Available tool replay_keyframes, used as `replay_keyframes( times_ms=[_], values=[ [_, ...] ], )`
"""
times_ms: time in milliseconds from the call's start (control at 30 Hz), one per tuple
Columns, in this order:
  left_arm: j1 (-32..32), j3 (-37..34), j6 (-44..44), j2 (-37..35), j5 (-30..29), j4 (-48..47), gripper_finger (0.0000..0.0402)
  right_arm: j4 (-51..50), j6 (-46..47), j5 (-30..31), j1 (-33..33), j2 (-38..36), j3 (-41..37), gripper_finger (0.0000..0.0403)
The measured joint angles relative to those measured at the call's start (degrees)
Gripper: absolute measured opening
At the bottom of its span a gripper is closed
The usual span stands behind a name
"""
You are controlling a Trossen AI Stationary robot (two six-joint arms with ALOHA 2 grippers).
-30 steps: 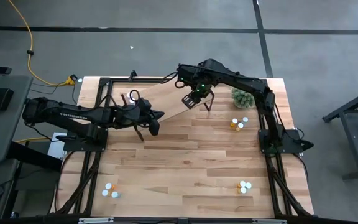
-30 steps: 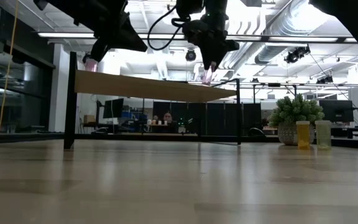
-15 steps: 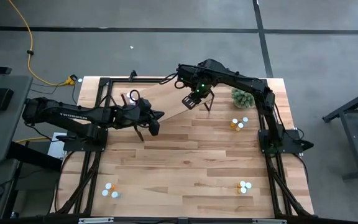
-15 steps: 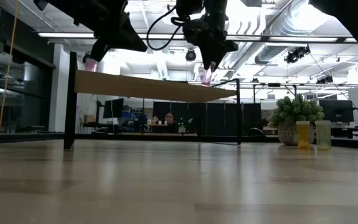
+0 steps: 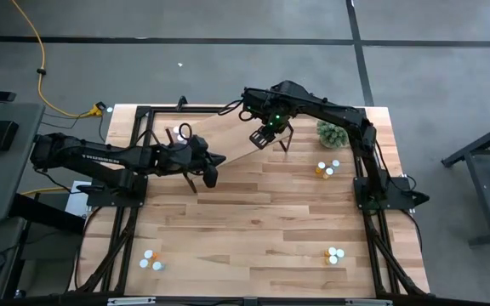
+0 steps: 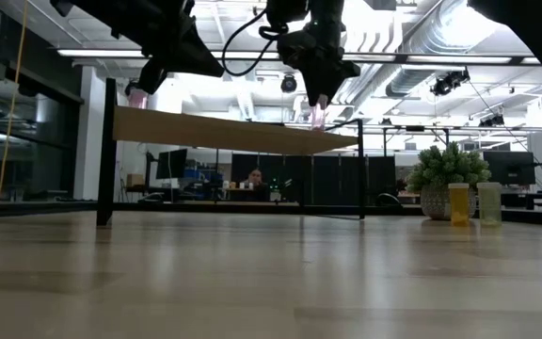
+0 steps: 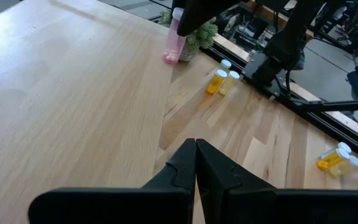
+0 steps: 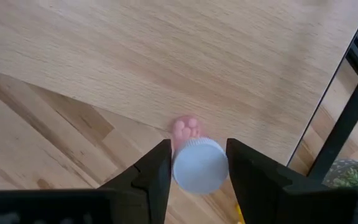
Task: Pick and place medicine bottles onto shelf by color
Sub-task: Put the pink pill bottle on the shelf aligned with the other pink pill bottles
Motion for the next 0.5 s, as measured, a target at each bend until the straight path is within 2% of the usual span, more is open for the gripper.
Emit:
replay_keyframes(
  times_ms=[500],
  values=[
    [0.0, 0.0, 0.0, 0.0, 0.0, 0.0, 0.0000, 5.3, 0.5, 0.0, 0.0, 0.0, 0.0, 0.0179]
  ],
)
